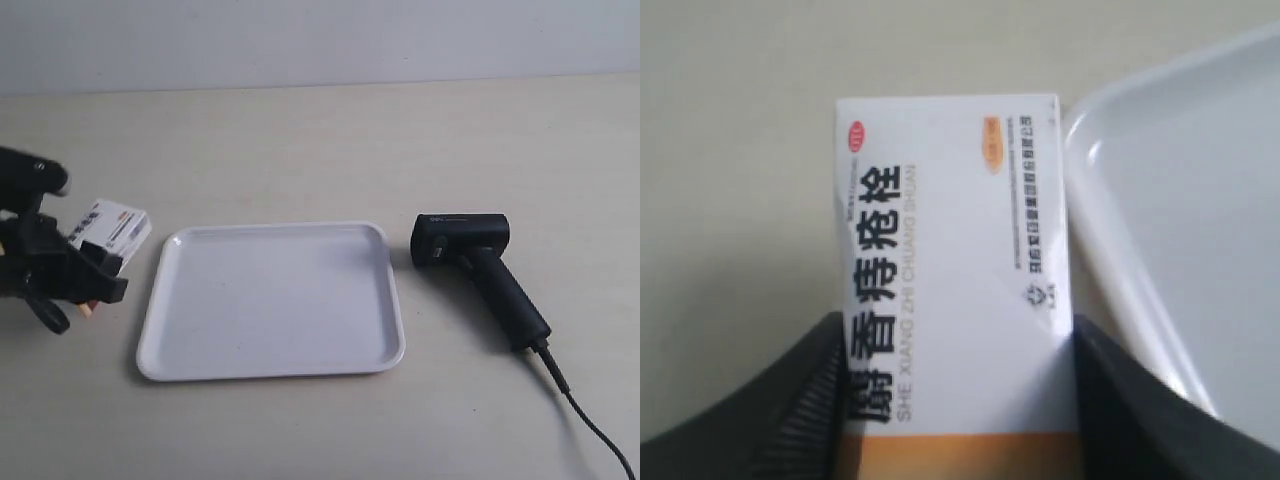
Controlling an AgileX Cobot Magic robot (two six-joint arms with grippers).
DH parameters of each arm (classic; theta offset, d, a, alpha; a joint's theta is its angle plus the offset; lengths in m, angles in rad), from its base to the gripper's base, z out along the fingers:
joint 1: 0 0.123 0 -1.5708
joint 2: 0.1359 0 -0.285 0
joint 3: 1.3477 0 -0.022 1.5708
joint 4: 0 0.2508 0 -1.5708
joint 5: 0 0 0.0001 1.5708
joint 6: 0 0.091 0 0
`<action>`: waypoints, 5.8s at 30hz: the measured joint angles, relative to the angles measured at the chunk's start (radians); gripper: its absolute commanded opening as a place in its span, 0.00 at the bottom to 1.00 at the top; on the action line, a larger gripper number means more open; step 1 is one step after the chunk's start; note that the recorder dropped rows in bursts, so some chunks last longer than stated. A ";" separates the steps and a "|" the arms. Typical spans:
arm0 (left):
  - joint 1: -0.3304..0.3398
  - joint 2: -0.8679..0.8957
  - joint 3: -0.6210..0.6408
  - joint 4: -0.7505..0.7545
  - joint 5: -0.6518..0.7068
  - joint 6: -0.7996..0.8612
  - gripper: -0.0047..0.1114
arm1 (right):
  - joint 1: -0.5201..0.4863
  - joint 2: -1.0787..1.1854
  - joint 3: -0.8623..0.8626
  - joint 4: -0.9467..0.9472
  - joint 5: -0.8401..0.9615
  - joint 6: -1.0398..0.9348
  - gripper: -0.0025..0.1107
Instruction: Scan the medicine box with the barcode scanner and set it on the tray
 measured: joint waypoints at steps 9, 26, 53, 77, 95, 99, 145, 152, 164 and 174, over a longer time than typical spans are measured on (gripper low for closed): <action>-0.303 -0.046 -0.213 0.494 0.079 -0.043 0.04 | 0.090 0.512 -0.152 -0.023 0.062 -0.057 0.10; -0.441 0.145 -0.266 0.677 0.045 -0.077 0.04 | 0.305 1.601 -0.558 -0.026 0.054 -0.353 0.80; -0.305 0.206 -0.268 1.166 -0.103 -0.565 0.04 | 0.309 1.644 -0.626 -0.183 0.084 -0.486 0.02; -0.171 0.206 -0.269 1.482 -0.331 -0.870 0.04 | 0.309 1.548 -0.624 -0.173 0.226 -0.595 0.02; -0.168 0.251 -0.270 1.270 -0.226 -0.959 0.08 | 0.309 1.805 -0.626 -0.160 -0.051 -0.350 0.10; -0.168 0.313 -0.278 1.314 -0.224 -0.950 0.32 | 0.309 1.811 -0.626 -0.141 -0.069 -0.329 0.30; -0.167 -1.383 0.471 0.797 0.310 -0.862 0.06 | 0.309 0.162 0.001 -0.090 0.083 -0.041 0.03; -0.087 -1.567 0.473 0.193 0.241 -0.084 0.06 | 0.309 0.162 0.001 -0.090 0.083 -0.041 0.03; 0.329 -1.582 0.473 0.147 0.310 -0.199 0.06 | 0.309 0.161 0.001 -0.090 0.080 -0.039 0.03; 0.331 -1.582 0.473 0.155 0.379 -0.235 0.06 | 0.309 0.161 0.001 -0.090 0.080 -0.039 0.03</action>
